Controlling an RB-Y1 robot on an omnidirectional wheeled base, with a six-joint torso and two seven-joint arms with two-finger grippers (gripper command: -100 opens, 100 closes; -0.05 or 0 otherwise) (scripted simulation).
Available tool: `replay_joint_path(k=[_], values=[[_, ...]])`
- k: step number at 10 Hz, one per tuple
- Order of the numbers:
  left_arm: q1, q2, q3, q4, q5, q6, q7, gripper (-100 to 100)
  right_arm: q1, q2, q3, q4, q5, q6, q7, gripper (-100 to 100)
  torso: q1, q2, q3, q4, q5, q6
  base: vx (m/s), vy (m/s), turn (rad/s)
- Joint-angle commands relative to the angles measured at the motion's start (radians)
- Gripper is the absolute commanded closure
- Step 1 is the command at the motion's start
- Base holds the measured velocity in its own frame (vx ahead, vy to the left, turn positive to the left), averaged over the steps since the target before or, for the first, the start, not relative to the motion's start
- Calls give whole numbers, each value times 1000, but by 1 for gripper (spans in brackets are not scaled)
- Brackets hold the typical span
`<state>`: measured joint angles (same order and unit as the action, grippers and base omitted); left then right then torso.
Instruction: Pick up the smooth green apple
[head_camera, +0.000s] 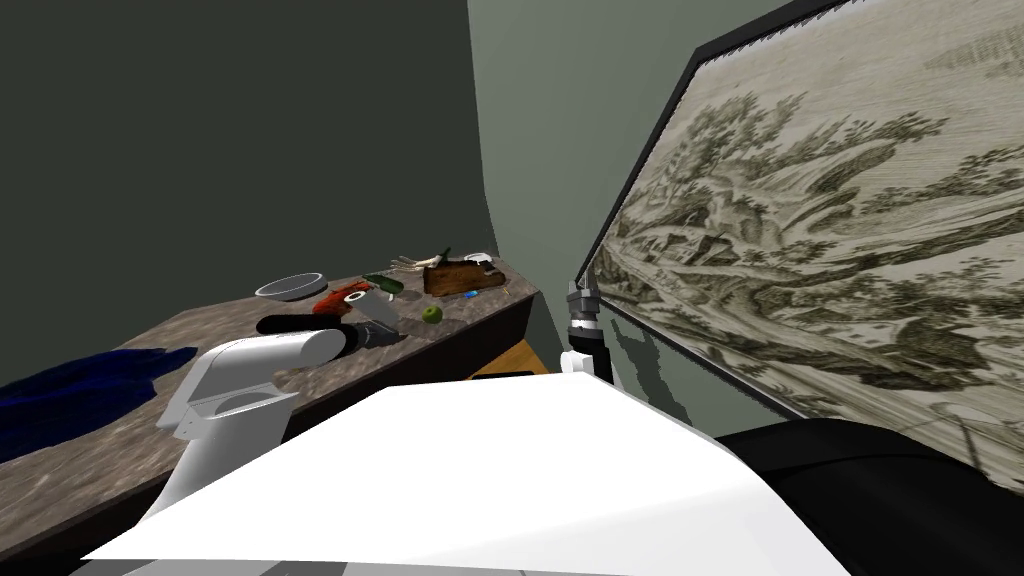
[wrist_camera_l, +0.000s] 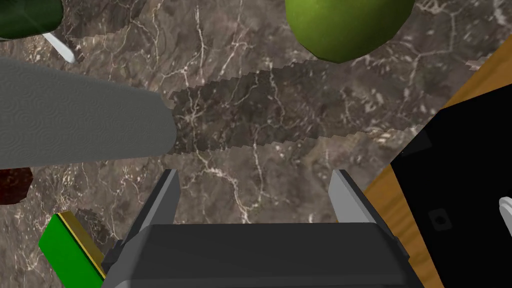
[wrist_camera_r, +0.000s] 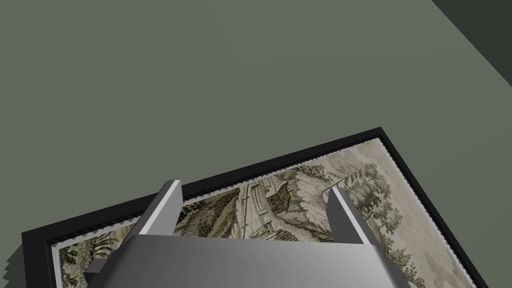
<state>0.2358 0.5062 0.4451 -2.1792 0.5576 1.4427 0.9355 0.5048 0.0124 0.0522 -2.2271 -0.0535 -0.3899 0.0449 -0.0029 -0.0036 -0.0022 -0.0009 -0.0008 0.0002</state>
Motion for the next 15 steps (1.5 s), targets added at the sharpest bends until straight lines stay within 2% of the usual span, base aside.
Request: replay_joint_path(k=[1,2,3,5,6,9,11,12,13,14,15], values=[[-3,0,8,6,3,40,15,-100,0,0,0,0,0,0,0,0,0,0,0,0,0,0,39,-41,-36],[-11,0,22,18,10,74,38,-100,0,0,0,0,0,0,0,0,0,1,0,0,0,0,49,-56,-80],[-11,0,22,18,10,85,38,-100,0,0,0,0,0,0,0,0,-1,1,0,0,0,0,37,-44,-48],[-24,-2,47,38,22,150,78,-100,0,0,0,0,0,0,0,0,0,1,1,0,0,0,60,-52,-95],[-24,-2,47,38,22,164,78,-100,0,0,0,0,0,0,0,0,-1,-1,0,0,0,0,66,-54,-44],[-40,-6,73,59,35,244,120,-100,0,0,0,0,0,0,0,0,0,0,0,0,0,0,66,-51,-82],[-52,-9,83,67,41,274,137,-100,0,0,0,0,0,0,0,0,-1,-2,-1,0,0,0,100,-70,-88],[-46,-9,80,64,38,262,131,-100,0,0,0,0,0,0,0,0,-2,-3,-2,-1,-1,0,50,-30,-13],[-47,-9,80,64,39,266,133,0,0,0,0,0,0,0,0,0,0,0,0,0,0,0,9,-6,4],[-51,-17,72,100,27,233,114,-100,0,0,0,0,0,0,0,0,2,3,1,0,0,0,9,-6,2],[-53,-21,68,118,20,217,105,-100,0,0,0,0,0,0,0,0,3,4,2,1,1,-1,6,-9,7]])
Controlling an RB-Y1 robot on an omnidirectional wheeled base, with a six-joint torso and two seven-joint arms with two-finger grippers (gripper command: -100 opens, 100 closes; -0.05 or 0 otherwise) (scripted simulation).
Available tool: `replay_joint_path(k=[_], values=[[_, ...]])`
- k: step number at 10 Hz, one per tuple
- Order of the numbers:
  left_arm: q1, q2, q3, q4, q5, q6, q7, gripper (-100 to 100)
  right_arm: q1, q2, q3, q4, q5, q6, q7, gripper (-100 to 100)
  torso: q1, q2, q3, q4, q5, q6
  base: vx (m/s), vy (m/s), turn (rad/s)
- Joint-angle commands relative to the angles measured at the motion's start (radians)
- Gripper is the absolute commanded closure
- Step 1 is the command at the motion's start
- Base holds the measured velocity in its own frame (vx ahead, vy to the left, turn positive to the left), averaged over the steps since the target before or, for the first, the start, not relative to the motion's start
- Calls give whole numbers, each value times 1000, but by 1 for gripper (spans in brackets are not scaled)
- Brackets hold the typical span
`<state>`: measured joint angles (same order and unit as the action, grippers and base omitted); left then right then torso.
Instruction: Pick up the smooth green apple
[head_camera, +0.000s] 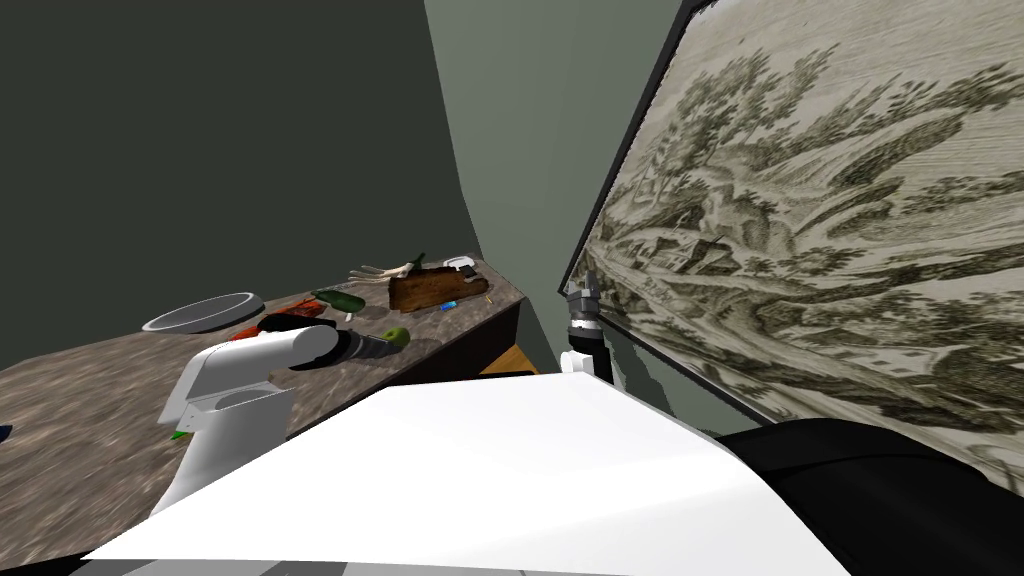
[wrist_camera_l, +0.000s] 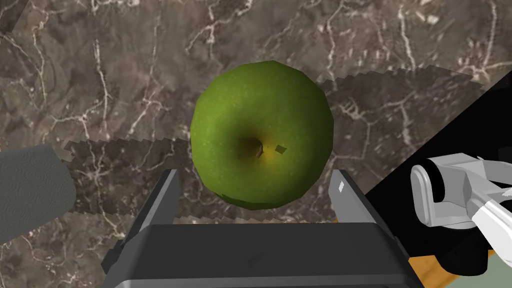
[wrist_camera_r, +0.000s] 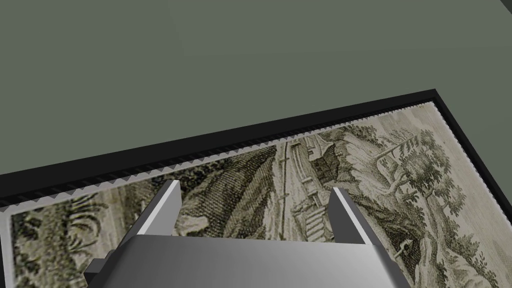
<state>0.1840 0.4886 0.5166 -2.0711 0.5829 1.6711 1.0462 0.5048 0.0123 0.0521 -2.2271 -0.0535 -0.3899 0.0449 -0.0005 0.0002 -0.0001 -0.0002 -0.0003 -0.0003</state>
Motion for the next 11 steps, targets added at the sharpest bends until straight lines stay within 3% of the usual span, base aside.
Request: replay_joint_path(k=[1,3,4,8,9,10,11], values=[[-4,-7,-8,28,-11,-28,-15,-100,0,0,0,0,0,0,0,0,0,0,0,0,0,0,7,-8,3],[-3,-9,-8,31,-12,-30,-16,-100,0,0,0,0,0,0,0,0,0,0,0,0,0,0,4,-3,1],[-3,-9,-8,33,-13,-34,-19,100,0,0,0,0,0,0,0,0,0,0,0,0,0,0,0,0,0],[-3,-10,-8,33,-12,-33,-18,100,0,0,0,0,0,0,0,0,1,0,0,0,0,0,0,0,0],[-3,-10,-9,33,-12,-33,-18,0,0,0,0,0,0,0,0,0,1,1,0,0,0,0,0,0,0],[-1,-1,-1,1,-2,-4,-1,100,0,0,0,0,0,0,0,0,1,1,0,0,0,0,-5,6,-3],[2,3,3,-17,4,13,8,100,0,0,0,0,0,0,0,0,1,1,1,0,0,0,-8,13,-7]])
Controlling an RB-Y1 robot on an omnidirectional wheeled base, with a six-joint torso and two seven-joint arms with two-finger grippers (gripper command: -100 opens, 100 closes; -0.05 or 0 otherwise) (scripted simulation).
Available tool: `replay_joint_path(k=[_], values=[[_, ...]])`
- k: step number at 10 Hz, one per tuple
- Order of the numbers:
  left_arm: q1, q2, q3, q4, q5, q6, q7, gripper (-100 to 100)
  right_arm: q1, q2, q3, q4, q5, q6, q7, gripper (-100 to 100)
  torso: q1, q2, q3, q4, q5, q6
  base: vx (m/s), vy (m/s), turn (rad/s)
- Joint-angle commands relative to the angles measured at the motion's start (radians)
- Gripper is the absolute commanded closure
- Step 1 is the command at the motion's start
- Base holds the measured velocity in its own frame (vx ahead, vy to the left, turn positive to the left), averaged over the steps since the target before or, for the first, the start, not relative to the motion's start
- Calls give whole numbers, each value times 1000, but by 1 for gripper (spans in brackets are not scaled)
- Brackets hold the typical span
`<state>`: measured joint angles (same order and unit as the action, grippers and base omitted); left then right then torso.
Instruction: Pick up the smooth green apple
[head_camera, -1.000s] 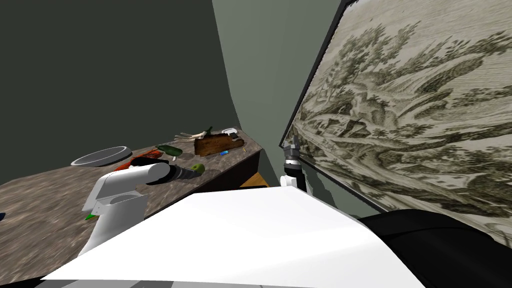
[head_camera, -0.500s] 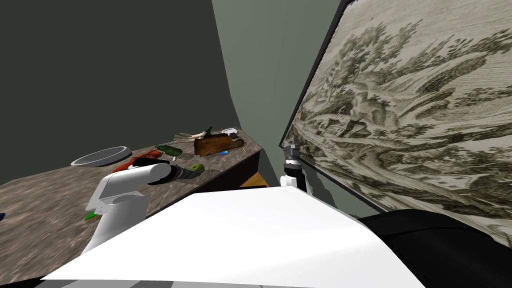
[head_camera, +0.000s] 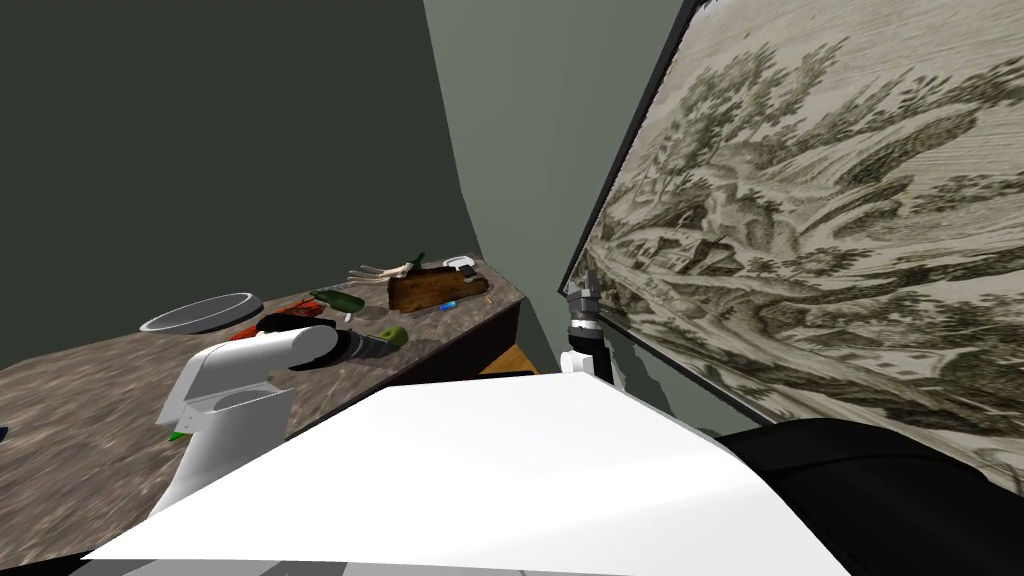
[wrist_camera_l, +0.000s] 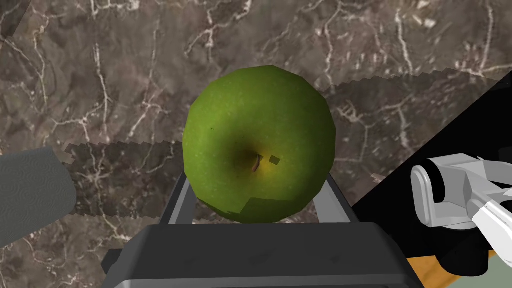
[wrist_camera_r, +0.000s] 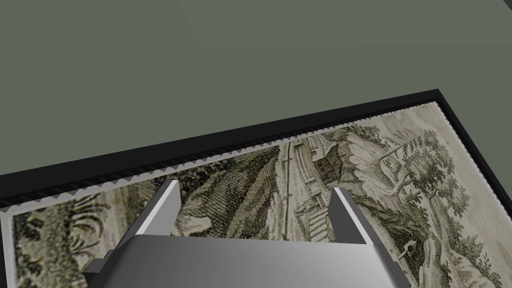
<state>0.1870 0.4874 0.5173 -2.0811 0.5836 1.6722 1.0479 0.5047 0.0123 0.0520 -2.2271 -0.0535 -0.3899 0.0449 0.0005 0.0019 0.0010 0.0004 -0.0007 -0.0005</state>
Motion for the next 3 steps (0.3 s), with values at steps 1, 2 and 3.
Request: replay_joint_path(k=[1,2,3], values=[[1,8,6,-25,10,28,15,100,0,0,0,0,0,0,0,0,0,0,0,0,0,0,-10,10,-2],[-1,5,3,-19,6,20,12,100,0,0,0,0,0,0,0,0,0,0,0,0,0,0,0,0,0],[-1,6,3,-22,6,25,14,0,0,0,0,0,0,0,0,0,0,0,0,0,0,0,0,0,0]])
